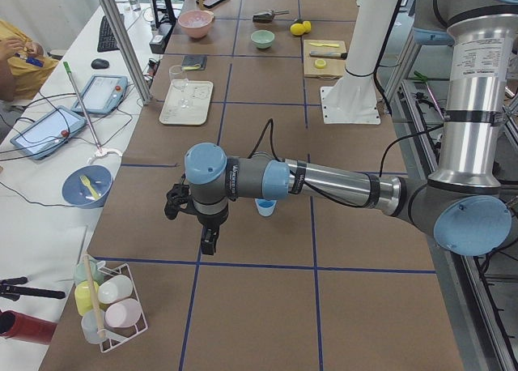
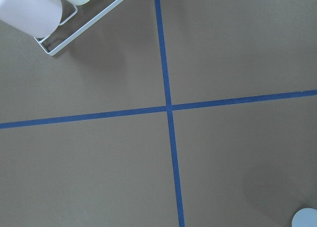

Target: Pour ice into bowl

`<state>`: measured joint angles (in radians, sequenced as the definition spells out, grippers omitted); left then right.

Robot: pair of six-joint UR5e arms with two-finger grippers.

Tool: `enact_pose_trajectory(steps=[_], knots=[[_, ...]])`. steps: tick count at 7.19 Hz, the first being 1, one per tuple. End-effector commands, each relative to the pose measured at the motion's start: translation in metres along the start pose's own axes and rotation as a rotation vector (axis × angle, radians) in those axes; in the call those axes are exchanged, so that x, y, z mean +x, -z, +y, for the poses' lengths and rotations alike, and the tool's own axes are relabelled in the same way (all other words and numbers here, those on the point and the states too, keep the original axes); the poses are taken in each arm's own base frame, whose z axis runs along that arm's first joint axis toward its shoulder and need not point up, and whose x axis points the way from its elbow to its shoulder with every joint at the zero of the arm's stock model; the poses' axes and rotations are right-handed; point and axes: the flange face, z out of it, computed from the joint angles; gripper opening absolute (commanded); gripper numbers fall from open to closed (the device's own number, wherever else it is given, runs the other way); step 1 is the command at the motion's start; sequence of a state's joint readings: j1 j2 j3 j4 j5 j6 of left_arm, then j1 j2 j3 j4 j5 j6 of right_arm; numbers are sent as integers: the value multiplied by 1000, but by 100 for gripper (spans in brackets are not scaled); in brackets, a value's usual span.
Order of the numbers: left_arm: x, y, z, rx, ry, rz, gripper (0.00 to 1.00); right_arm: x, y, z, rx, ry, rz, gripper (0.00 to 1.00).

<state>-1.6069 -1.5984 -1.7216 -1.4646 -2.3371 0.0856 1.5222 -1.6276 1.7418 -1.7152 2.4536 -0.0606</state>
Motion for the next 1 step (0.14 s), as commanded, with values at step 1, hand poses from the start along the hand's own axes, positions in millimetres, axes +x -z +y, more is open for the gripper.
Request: enact_pose_trajectory(steps=[1], knots=[[0,1,-5,-2,-40,-1,100,-1,0,-1,1,2,-4,100]])
